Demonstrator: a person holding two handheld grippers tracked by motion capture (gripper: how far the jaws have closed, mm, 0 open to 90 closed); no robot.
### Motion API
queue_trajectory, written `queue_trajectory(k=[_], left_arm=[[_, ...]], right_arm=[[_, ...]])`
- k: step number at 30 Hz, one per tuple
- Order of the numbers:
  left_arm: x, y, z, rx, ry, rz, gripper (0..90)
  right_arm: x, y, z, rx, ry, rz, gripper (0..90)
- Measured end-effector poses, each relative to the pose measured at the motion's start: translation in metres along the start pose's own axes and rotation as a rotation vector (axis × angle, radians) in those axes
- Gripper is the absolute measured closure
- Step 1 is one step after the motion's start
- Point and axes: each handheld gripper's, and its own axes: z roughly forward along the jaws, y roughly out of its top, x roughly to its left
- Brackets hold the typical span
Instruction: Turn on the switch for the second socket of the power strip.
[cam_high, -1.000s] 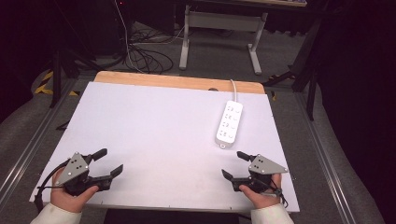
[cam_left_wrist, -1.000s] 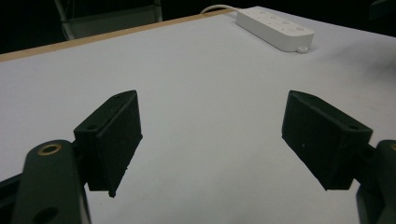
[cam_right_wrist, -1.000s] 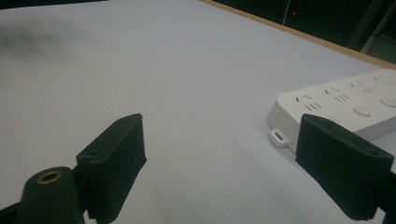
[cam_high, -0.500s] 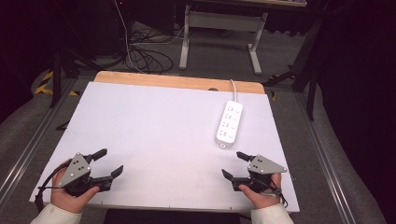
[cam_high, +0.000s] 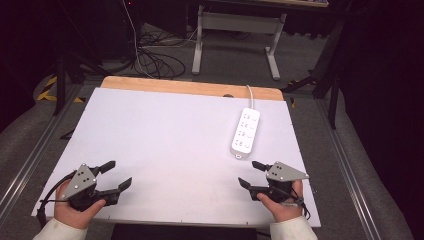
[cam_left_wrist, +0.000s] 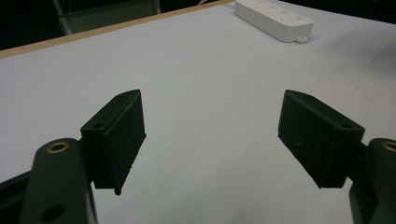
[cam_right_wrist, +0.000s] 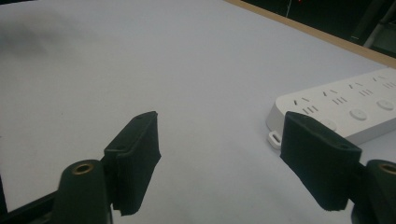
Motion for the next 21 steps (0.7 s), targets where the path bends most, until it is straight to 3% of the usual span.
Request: queue_trajectory(k=[10,21], left_arm=[[0.000,0.000,0.000,0.007,0.002,0.003,23.3],[0.000,0.000,0.000,0.005,-0.005,0.009,23.6]], right_arm=[[-0.011,0.020,-0.002,0.020,-0.005,0.021,31.0],[-0.021,0.043,-0.001,0.024,-0.013,0.000,31.0]])
